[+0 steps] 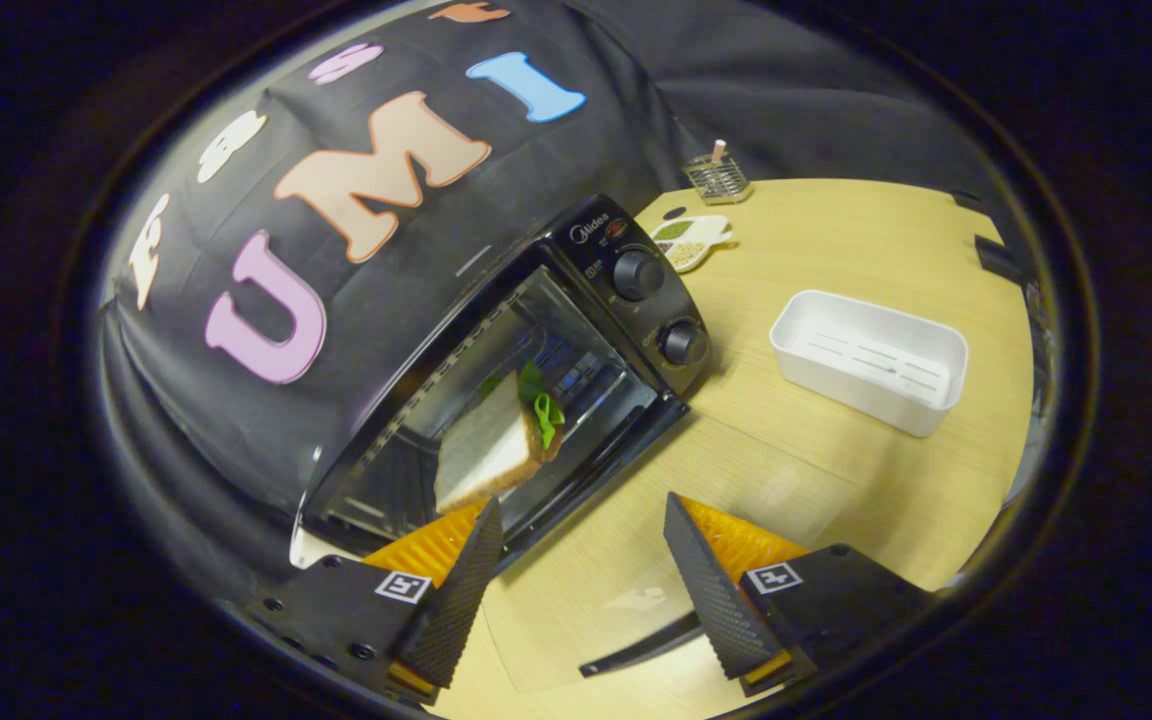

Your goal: Open the toaster oven, put the food inside, and close the toaster oven door.

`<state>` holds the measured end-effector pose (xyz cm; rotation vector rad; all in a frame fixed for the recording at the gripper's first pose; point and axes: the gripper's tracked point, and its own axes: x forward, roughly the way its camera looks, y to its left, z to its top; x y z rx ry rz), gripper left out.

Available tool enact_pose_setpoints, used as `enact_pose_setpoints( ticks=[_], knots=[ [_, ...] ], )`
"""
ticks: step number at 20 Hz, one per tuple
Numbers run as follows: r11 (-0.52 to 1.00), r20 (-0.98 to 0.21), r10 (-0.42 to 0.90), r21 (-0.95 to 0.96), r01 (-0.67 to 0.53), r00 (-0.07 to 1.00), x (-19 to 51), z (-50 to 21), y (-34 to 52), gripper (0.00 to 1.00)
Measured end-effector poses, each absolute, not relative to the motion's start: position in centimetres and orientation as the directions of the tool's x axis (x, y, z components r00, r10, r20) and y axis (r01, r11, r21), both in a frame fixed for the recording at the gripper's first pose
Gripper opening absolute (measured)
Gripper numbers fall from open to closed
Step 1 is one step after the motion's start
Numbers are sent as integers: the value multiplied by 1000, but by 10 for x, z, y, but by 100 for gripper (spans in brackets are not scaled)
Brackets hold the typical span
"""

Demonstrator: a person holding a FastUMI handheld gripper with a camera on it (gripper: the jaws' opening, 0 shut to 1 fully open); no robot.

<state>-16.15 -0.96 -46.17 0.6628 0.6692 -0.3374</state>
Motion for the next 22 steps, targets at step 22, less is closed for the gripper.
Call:
enact_pose_setpoints(
  ticks=[22],
  knots=[
    [994,-842,14,71,87,539,-270,-541,-17,98]
  ],
)
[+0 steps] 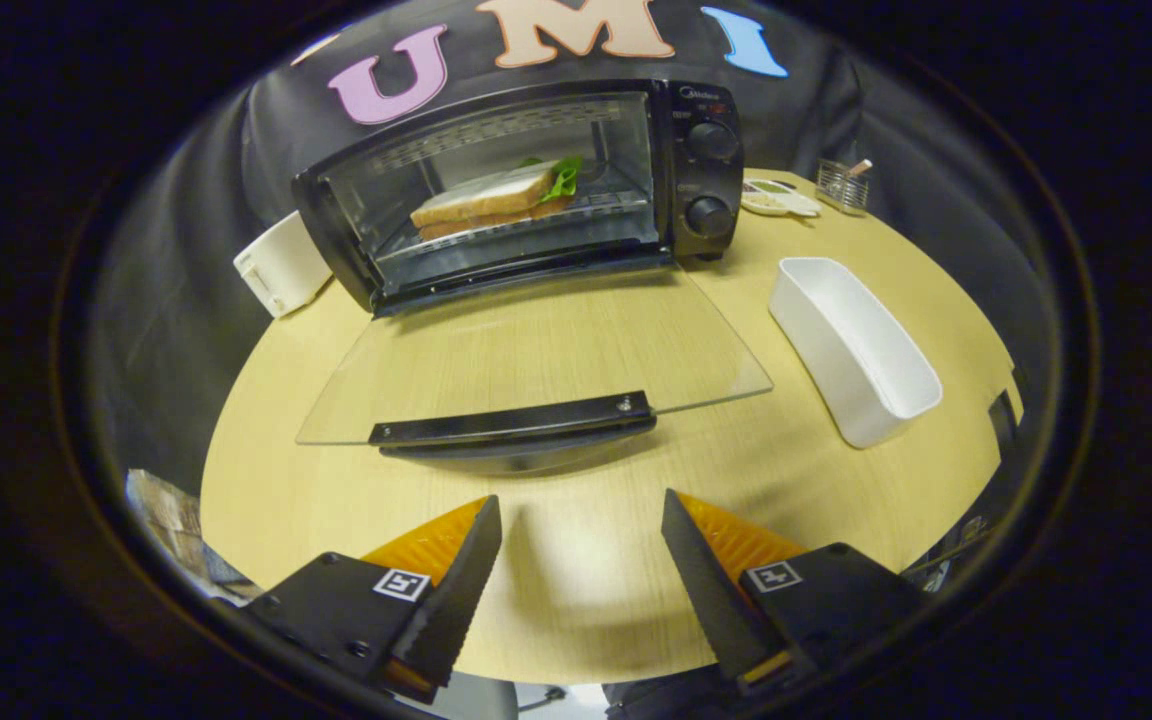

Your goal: Open the toaster oven, put the food inside, and close the toaster oven door.

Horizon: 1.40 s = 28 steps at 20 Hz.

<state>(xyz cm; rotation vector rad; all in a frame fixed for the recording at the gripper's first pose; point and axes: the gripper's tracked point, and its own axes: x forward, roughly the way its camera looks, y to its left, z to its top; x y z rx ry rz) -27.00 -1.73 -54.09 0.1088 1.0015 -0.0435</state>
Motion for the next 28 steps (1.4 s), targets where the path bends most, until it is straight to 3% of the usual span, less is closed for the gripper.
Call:
enact_pose_setpoints(
  ticks=[14,19,28],
  knots=[
    [983,-730,35,148,107,683,-205,-486,-9,99],
    [986,-729,28,132,100,684,-196,-481,-14,99],
    [1000,-801,-10,-2,13,599,-251,-513,-42,99]
  ],
)
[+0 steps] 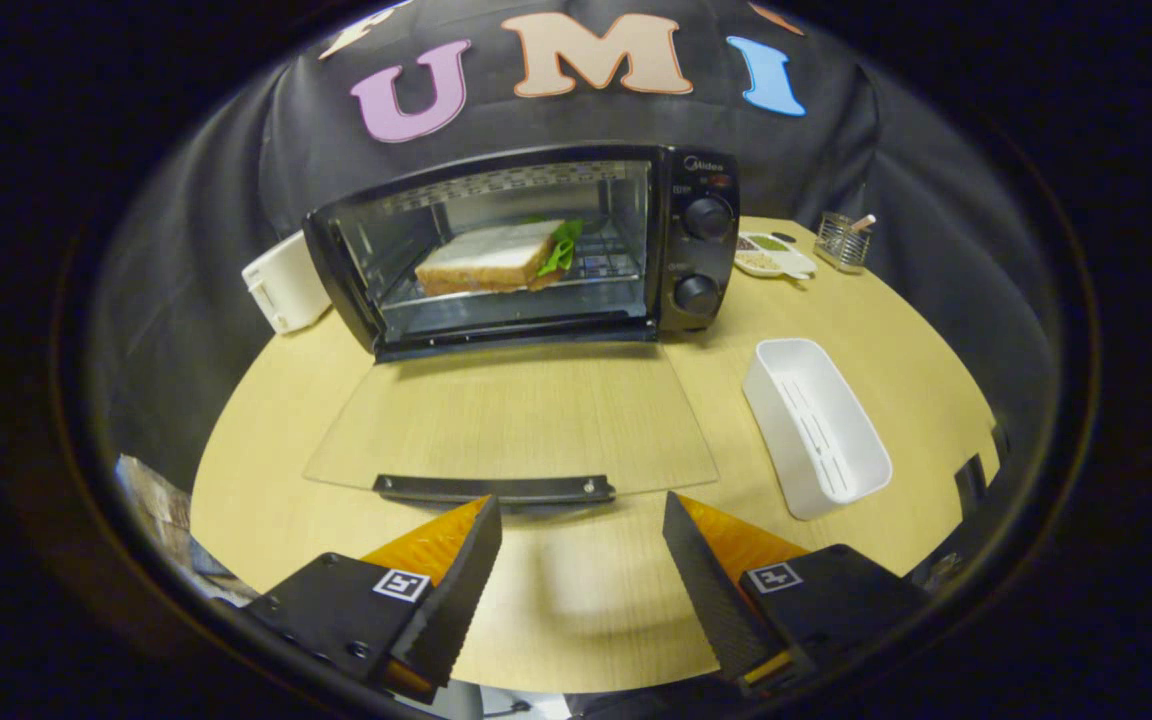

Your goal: Open the toaster oven, put the food inside, and close the toaster oven door.

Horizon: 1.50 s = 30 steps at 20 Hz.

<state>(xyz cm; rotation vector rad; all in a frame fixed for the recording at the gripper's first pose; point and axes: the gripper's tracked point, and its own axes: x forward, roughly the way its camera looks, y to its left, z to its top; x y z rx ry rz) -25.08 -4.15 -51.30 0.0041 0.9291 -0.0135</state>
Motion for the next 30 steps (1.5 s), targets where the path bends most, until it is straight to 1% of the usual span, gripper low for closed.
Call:
enact_pose_setpoints(
  ticks=[6,8,13,21,24,30],
  knots=[
    [996,-823,-32,-77,-55,567,-253,-536,-48,99],
    [992,-820,-30,-94,-82,571,-252,-540,-45,99],
    [990,-808,-35,-108,-90,588,-250,-539,-43,99],
    [991,-760,-11,-95,-95,650,-232,-509,-36,99],
    [996,-717,11,-54,-72,697,-205,-485,-25,99],
    [997,-637,22,-41,-63,770,-149,-443,-16,99]
  ],
)
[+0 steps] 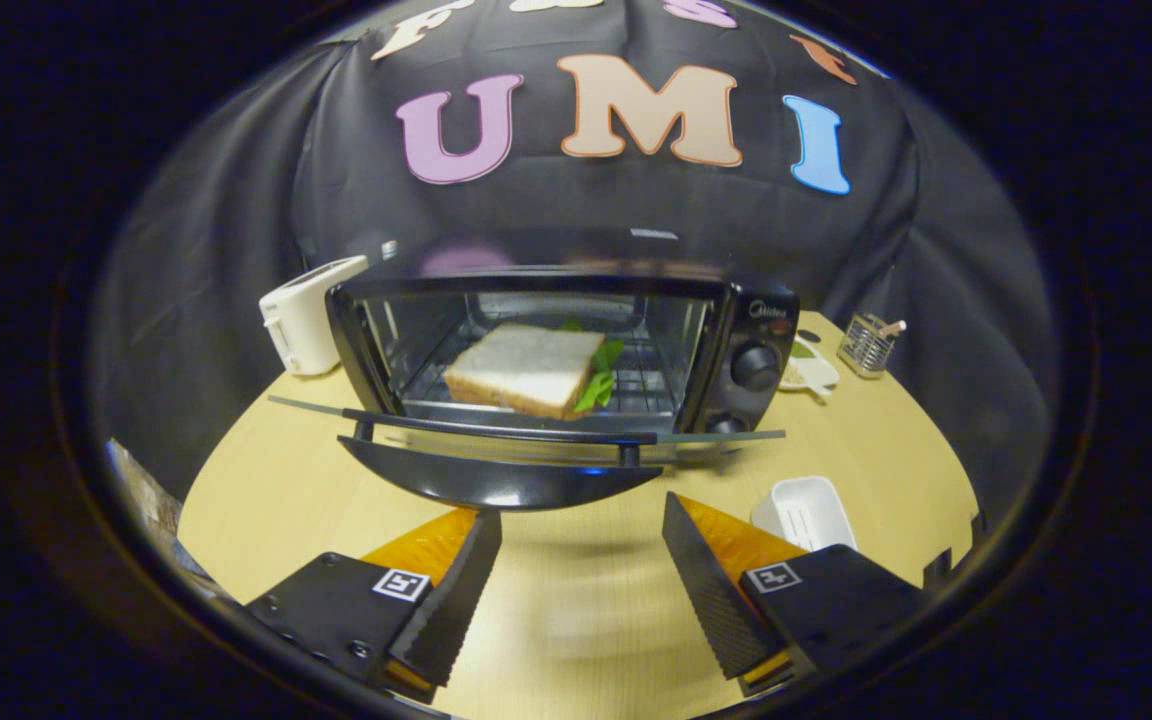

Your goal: Open the toaster oven, put the food inside, and close the toaster oven door.

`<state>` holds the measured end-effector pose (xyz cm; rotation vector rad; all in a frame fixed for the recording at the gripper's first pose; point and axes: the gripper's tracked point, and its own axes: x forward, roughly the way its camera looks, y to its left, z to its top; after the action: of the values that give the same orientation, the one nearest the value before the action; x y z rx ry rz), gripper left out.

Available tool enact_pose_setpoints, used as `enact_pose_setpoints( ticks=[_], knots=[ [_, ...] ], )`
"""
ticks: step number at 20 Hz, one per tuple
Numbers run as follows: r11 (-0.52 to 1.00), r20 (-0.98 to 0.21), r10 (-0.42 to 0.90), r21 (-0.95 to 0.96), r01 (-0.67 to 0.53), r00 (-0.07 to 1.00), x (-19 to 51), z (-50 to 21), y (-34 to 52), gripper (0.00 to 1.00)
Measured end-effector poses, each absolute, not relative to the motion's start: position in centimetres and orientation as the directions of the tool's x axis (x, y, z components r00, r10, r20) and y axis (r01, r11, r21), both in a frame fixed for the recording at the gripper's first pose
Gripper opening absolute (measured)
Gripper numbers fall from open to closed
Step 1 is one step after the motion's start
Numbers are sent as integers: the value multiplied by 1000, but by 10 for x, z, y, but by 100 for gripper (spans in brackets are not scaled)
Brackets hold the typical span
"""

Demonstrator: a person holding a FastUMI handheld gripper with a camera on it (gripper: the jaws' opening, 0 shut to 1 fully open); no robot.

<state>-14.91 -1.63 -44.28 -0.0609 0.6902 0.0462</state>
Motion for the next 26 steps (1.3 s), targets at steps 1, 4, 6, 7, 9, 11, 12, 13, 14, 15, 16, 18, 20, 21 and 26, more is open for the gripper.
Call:
enact_pose_setpoints(
  ticks=[1,4,6,7,9,11,12,13,14,15,16,18,20,21,26],
  knots=[
    [998,-627,23,-37,-59,779,-143,-437,-17,99],
    [999,-602,20,-18,-39,798,-135,-428,-23,99],
    [1000,-594,5,-5,-10,805,-132,-424,-32,99],
    [1000,-595,-1,-3,-1,804,-131,-423,-36,99],
    [1000,-585,-10,-10,6,811,-130,-417,-45,99],
    [1000,-577,-17,-19,8,816,-130,-412,-54,99],
    [1000,-569,-20,-24,9,822,-129,-407,-59,99],
    [1000,-559,-23,-29,8,829,-128,-399,-65,99],
    [999,-543,-25,-36,7,839,-127,-391,-70,99],
    [999,-525,-27,-42,6,851,-124,-379,-76,99],
    [999,-502,-29,-50,5,864,-122,-366,-81,99],
    [998,-445,-31,-60,5,895,-116,-334,-93,99],
    [998,-384,-30,-62,7,923,-109,-300,-104,99],
    [998,-352,-32,-64,10,936,-105,-282,-110,99],
    [997,-205,-52,-63,40,977,-92,-205,-146,99]
  ],
)
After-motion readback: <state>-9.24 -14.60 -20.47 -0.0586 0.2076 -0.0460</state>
